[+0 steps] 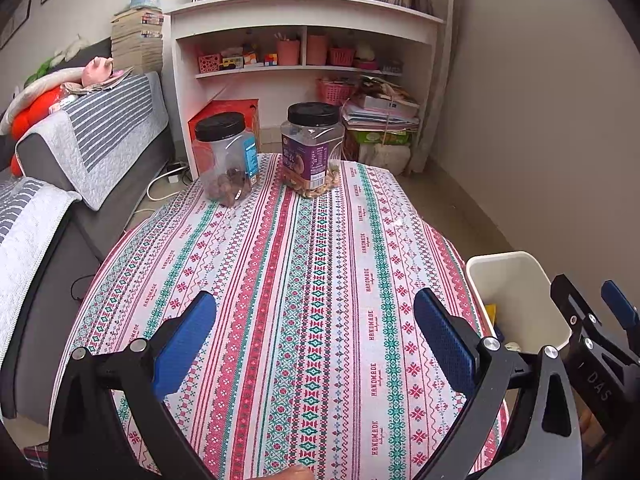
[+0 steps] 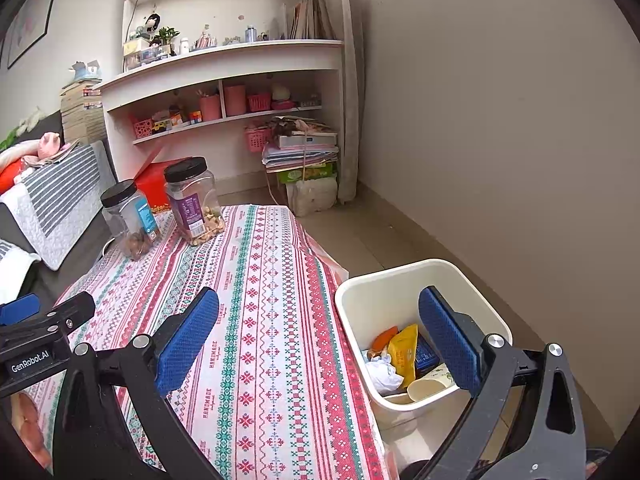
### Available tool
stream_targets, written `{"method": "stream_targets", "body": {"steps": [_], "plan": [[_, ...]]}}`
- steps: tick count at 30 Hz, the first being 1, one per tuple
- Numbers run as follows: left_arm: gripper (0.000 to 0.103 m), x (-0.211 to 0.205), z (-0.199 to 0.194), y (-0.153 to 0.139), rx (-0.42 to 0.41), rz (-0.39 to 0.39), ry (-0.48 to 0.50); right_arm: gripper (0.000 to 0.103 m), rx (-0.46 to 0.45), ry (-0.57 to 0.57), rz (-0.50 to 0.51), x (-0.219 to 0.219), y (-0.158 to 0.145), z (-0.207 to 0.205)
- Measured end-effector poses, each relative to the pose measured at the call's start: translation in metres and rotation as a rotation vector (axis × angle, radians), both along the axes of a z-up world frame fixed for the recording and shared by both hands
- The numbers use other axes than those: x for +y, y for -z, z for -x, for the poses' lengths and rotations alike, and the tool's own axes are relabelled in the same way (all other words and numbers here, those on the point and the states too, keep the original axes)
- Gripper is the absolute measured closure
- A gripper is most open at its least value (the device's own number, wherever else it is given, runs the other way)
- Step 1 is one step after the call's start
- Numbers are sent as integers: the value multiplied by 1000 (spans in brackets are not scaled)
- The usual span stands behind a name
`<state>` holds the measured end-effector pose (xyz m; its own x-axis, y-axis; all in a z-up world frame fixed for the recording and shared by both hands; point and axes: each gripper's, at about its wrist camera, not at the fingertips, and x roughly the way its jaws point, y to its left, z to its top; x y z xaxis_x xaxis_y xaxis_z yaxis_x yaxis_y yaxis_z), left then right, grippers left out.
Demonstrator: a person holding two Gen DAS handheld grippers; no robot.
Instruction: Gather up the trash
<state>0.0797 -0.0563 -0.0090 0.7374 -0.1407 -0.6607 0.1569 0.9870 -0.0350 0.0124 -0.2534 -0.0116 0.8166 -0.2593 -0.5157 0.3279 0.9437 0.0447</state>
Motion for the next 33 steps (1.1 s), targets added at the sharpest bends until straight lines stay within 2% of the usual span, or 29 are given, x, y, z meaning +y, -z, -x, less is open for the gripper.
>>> {"method": "stream_targets", "body": {"steps": [17,25,31,33], "plan": [[7,0,2,-4,-23,-2,-16,7,29,-15,-29,-3,4,-4],[7,0,6,-3,-45,-3,5,7,40,-17,-33,-3,6,-5],[10,-3,8,-2,-57,-8,24,7,39,-18,-33,-4,6,-5],[14,-4,8,-2,-61,-10,26,7,37,-17,-32,-4,6,-5]]}}
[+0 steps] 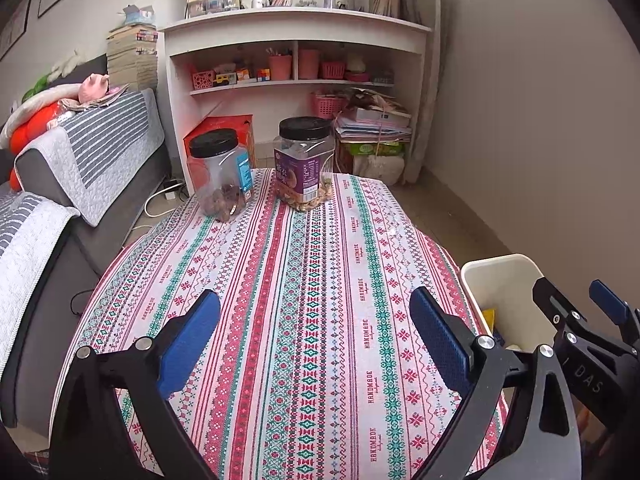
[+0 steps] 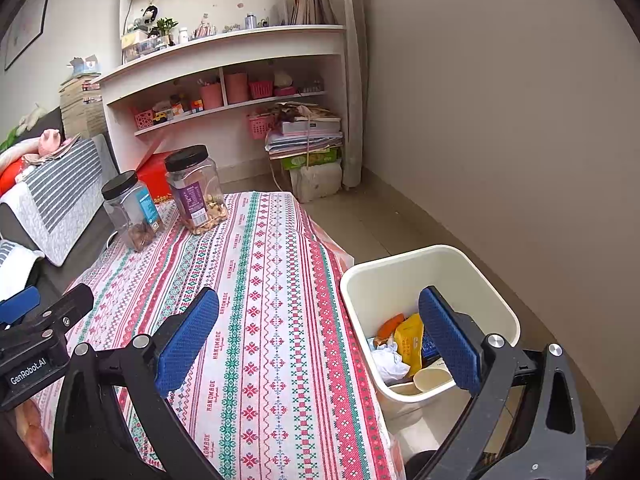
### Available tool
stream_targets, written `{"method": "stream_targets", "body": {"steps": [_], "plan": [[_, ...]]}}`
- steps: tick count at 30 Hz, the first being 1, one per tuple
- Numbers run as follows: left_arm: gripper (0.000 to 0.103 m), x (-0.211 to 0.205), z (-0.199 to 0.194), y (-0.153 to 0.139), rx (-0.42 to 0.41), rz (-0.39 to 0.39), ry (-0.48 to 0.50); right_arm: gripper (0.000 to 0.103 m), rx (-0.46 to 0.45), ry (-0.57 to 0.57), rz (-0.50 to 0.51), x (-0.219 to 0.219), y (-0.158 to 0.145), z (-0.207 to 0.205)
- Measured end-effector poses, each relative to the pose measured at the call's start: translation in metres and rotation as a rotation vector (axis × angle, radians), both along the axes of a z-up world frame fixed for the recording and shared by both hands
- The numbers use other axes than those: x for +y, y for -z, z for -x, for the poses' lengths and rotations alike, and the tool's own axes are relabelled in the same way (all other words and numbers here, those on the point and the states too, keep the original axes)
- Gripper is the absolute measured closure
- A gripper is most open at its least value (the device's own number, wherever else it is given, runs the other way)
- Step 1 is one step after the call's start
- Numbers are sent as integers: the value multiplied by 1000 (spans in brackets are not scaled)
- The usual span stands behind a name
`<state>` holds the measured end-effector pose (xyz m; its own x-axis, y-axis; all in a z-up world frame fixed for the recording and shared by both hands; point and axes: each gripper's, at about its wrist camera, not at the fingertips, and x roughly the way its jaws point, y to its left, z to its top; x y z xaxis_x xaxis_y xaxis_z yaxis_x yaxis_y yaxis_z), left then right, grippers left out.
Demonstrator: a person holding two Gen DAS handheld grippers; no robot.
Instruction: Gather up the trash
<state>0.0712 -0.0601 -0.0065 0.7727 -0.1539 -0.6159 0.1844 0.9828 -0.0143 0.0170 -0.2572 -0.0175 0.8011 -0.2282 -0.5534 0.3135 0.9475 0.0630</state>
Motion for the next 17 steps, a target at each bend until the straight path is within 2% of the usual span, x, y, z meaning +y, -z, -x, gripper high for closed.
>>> {"method": "stream_targets", "body": {"steps": [2,7,12,17], "plan": [[17,0,0,1,6,3,0,7,-2,1,3,-1,-1,-1],[17,0,-2,2,15,6,3,7,-4,3,1,-2,-1,-1],[7,-1,-2,-1,11,5,-1,7,-5,8,1,-3,-1,-1],[7,-1,-4,0,20,-4,-10,7,-4,15,0,-4,-1,-2]]}}
